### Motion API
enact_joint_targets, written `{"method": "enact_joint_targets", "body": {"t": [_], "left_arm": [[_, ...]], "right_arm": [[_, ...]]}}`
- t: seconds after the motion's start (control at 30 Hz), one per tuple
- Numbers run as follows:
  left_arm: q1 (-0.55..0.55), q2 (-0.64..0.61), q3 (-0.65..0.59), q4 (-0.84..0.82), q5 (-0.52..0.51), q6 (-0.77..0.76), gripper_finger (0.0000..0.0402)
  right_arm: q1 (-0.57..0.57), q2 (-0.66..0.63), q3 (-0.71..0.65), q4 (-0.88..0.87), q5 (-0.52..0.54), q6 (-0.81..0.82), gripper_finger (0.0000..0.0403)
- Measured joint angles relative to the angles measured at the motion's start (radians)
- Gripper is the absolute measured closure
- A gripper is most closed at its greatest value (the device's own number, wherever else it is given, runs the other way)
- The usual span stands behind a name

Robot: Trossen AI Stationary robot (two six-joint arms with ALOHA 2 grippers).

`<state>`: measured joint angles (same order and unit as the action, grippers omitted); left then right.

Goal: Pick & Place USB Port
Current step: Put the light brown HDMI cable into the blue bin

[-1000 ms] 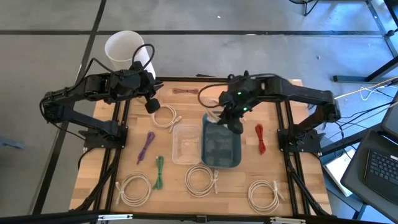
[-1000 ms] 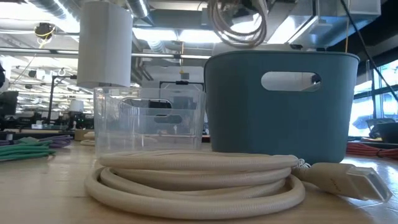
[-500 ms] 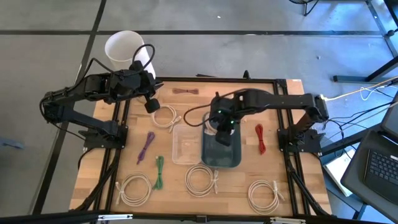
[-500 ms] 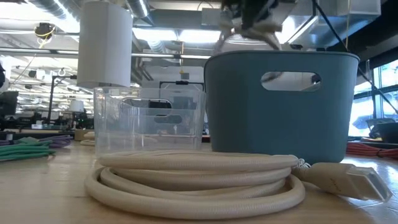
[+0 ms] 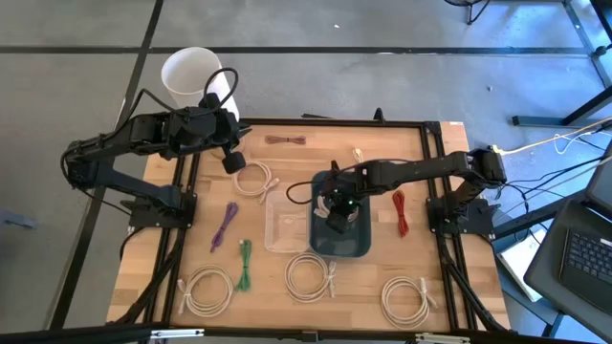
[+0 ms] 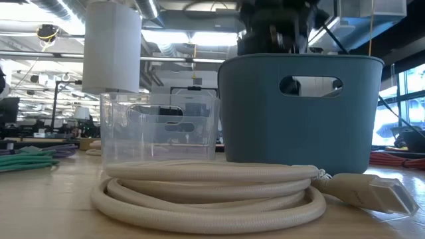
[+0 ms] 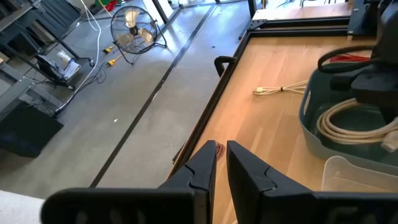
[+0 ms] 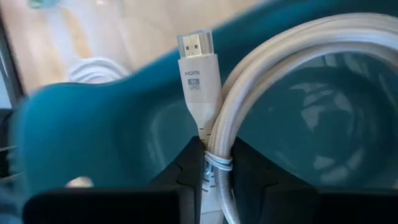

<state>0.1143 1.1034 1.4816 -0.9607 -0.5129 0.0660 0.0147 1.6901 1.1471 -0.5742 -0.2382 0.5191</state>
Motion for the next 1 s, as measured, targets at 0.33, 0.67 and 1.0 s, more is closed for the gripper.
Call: {"method": "enact_joint_targets", "body": {"t": [0.33, 0.67, 1.0], "left_arm": [[0.000, 0.000, 0.000, 0.000, 0.011, 0.000, 0.0370], [0.000, 0.000, 0.000, 0.000, 0.011, 0.000, 0.0370], [0.000, 0.000, 0.000, 0.000, 0.011, 0.000, 0.0370]], "right_arm": [[0.000, 0.000, -0.236, 0.295, 0.029, 0.119, 0.0349], [0.000, 0.002, -0.280, 0.329, 0.029, 0.131, 0.0349], [-0.005, 0.004, -0.213, 0.331, 0.044, 0.131, 0.0180]]}}
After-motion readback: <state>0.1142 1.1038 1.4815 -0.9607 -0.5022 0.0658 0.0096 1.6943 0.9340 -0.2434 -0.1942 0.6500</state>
